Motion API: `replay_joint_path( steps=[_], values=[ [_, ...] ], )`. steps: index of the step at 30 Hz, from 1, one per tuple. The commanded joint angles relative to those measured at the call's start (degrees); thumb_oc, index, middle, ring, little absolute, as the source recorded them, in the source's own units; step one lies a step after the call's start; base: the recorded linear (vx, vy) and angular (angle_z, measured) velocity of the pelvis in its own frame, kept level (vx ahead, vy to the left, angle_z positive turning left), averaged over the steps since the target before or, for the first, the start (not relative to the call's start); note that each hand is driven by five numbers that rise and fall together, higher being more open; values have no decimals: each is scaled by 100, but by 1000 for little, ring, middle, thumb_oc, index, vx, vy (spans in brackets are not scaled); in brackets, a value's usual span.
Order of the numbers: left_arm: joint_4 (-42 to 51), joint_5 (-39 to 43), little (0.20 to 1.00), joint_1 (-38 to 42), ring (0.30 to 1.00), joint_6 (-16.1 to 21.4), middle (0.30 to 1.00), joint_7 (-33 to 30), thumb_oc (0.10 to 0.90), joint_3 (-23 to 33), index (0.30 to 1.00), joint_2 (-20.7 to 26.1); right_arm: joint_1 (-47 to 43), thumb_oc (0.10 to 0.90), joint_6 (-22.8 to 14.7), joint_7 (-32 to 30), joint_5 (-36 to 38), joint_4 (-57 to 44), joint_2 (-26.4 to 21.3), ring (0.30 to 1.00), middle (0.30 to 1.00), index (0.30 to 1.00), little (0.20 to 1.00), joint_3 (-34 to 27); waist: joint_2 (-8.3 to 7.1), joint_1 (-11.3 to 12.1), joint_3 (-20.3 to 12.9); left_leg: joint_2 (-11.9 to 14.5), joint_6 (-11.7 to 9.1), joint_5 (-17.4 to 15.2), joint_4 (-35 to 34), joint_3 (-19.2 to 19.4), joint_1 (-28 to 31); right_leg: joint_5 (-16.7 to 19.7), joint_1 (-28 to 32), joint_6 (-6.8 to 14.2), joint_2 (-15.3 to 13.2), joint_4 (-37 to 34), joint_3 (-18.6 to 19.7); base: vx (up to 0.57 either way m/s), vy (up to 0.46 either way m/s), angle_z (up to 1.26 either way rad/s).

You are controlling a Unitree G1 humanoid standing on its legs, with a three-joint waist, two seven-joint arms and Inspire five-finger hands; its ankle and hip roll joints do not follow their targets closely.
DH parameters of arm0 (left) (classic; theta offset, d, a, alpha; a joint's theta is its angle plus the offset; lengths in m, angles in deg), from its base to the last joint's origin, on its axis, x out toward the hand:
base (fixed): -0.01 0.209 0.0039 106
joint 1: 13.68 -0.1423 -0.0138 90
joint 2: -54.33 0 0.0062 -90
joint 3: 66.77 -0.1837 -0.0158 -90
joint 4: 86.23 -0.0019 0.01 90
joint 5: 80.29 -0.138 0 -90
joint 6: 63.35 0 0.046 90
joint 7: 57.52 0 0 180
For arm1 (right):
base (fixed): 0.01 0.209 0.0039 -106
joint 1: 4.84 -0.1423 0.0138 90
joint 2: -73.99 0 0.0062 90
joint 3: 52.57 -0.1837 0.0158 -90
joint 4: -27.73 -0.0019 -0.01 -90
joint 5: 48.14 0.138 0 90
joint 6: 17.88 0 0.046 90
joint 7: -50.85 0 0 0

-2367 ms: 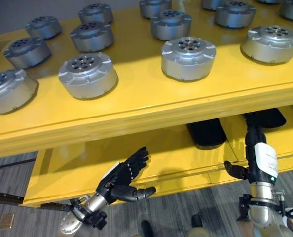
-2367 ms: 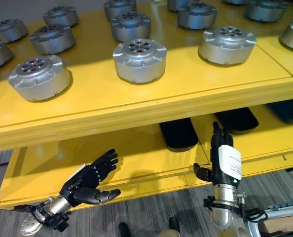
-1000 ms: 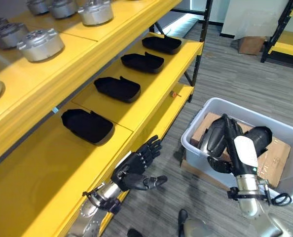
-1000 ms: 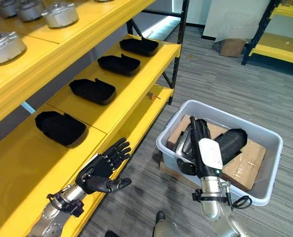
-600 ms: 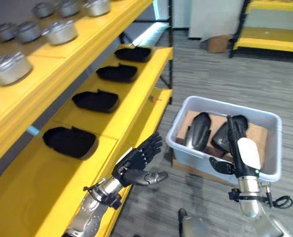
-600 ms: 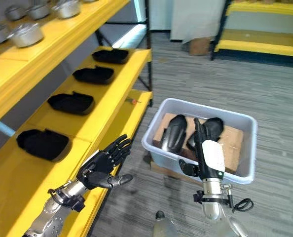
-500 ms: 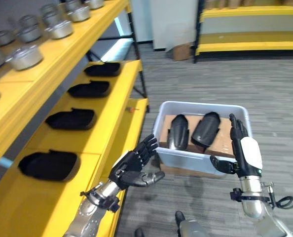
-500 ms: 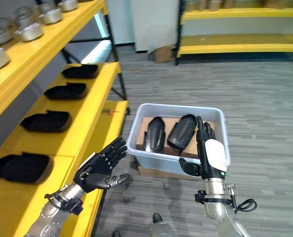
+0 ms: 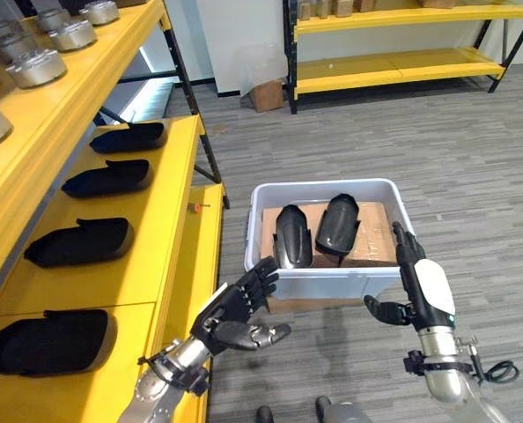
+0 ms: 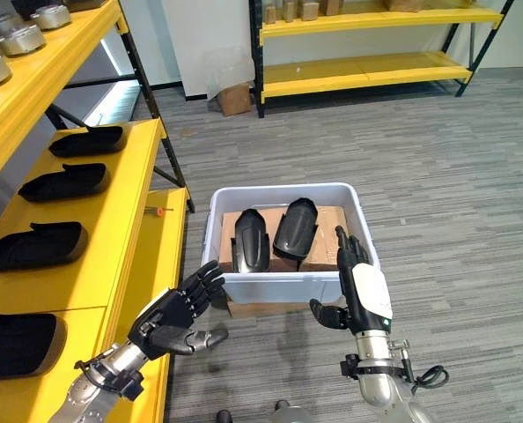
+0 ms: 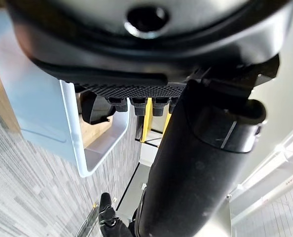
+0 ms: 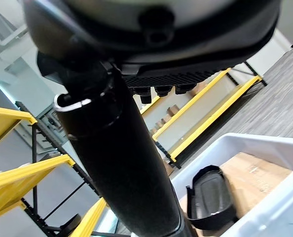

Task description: Move parts from the plastic box to the shelf.

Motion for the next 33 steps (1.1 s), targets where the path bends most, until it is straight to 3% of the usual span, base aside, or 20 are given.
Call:
replay_joint_path(
  steps=[1, 3, 4, 5, 6, 7, 8, 9, 10, 11, 12, 15, 18, 21, 29, 33],
  values=[
    [413, -16, 1000, 405, 1000, 635, 1000, 101, 900, 316, 1000, 63, -872, 900, -309, -269, -166, -432, -80, 1000, 1000, 1000, 1000, -85, -163, 131, -35, -235, 148, -664, 483, 101, -202, -297, 342, 6, 376, 181, -373, 87, 68, 1],
    [377, 31, 1000, 462, 1000, 584, 1000, 77, 900, 310, 1000, 80, -964, 900, -298, -324, -234, -390, -45, 1000, 1000, 1000, 1000, -72, -200, 162, 5, -265, 230, -743, 578, 135, -203, -293, 229, 19, 389, 582, -489, 142, 103, 2],
    [305, 87, 1000, 466, 1000, 535, 1000, 160, 900, 363, 1000, 62, -996, 900, -298, -405, -352, -366, -18, 1000, 1000, 1000, 1000, -79, -210, 189, 39, -291, 318, -788, 590, 170, -173, -183, 36, 102, 389, 1184, -630, 181, 132, 4],
    [294, 67, 1000, 429, 1000, 470, 1000, 241, 900, 412, 1000, 48, -1064, 900, -250, -464, -414, -317, 49, 1000, 1000, 1000, 1000, -62, -171, 250, 105, -266, 393, -796, 571, 198, -134, 13, -373, 312, 306, 2299, -858, 149, 91, 3],
    [309, 30, 1000, 379, 1000, 437, 1000, 230, 900, 435, 1000, 42, -1123, 900, -270, -508, -470, -252, 95, 1000, 1000, 1000, 1000, -32, -165, 295, 146, -265, 403, -781, 548, 214, -97, 152, -645, 451, 226, 2839, -931, 192, 29, -9],
    [332, 44, 1000, 272, 1000, 453, 1000, 139, 900, 426, 1000, 22, -1244, 900, -375, -521, -602, -133, 182, 1000, 1000, 1000, 1000, 3, -127, 384, 200, -205, 361, -779, 501, 321, 18, 341, -777, 508, -242, 2775, -1080, 273, -119, -29],
    [308, 56, 1000, 261, 1000, 498, 1000, 80, 900, 403, 1000, 39, -1337, 900, -401, -513, -640, -109, 184, 1000, 1000, 1000, 1000, 43, -175, 391, 216, -143, 273, -851, 471, 404, 145, 577, -771, 517, -616, 1607, -1071, 276, -164, -35],
    [305, 56, 1000, 265, 1000, 508, 1000, 61, 900, 396, 1000, 54, -1364, 900, -388, -518, -639, -117, 173, 1000, 1000, 1000, 1000, 62, -182, 378, 231, -109, 247, -880, 447, 397, 206, 628, -720, 525, -670, 1202, -1055, 281, -285, -31],
    [282, 56, 1000, 274, 1000, 527, 1000, 51, 900, 383, 1000, 76, -1431, 900, -341, -514, -634, -124, 157, 1000, 1000, 1000, 1000, 117, -197, 344, 262, -35, 179, -929, 366, 347, 352, 771, -591, 558, -771, 273, -997, 176, -192, -32],
    [272, 55, 1000, 273, 1000, 537, 1000, 57, 900, 377, 1000, 78, -1438, 900, -335, -517, -631, -116, 156, 1000, 1000, 1000, 1000, 128, -204, 334, 271, -29, 164, -942, 347, 337, 392, 842, -571, 578, -790, 73, -985, 254, -266, -26],
    [225, -23, 1000, 252, 1000, 606, 1000, 73, 900, 349, 1000, 101, -1483, 900, -312, -484, -570, -62, 158, 1000, 1000, 1000, 1000, 190, -236, 320, 269, -1, 109, -999, 274, 323, 523, 1146, -569, 685, -888, -474, -909, 190, -194, -11],
    [261, -140, 1000, 149, 1000, 740, 1000, -19, 900, 296, 1000, 184, -1647, 900, -239, -501, -521, 126, 199, 1000, 1000, 1000, 1000, 269, -301, 378, 305, 171, 16, -1089, 184, 454, 801, 1490, -659, 865, -1020, -673, -990, 266, -316, -13],
    [414, -199, 1000, 202, 1000, 671, 1000, -81, 900, 247, 1000, 261, -1686, 900, -141, -341, -380, 96, 87, 1000, 1000, 1000, 1000, 233, -324, 430, 198, 341, -96, -1057, 230, 483, 833, 1255, -393, 856, -1002, -811, -1183, 257, -333, 33],
    [523, -75, 1000, 247, 1000, 525, 1000, -126, 900, 242, 1000, 230, -1621, 900, -106, -230, -311, -1, -36, 1000, 1000, 1000, 1000, 261, -303, 397, 119, 527, -213, -1049, 374, 462, 846, 844, -276, 661, -885, -496, -1254, 233, -253, 38],
    [519, -68, 1000, 367, 1000, 420, 1000, -150, 900, 156, 1000, 78, -1623, 900, -188, -303, -357, 99, -159, 1000, 1000, 1000, 1000, 368, -252, 322, 70, 792, -388, -881, 528, 408, 713, 420, -114, 372, -694, -272, -1235, 154, -172, 2],
    [507, -106, 1000, 403, 1000, 382, 1000, -256, 900, 127, 1000, 31, -1672, 900, -326, -304, -351, 215, -196, 1000, 1000, 1000, 1000, 394, -227, 326, 72, 938, -503, -540, 1077, 278, 459, 203, -13, 154, -555, -173, -1205, 139, -193, 5]
  ],
)
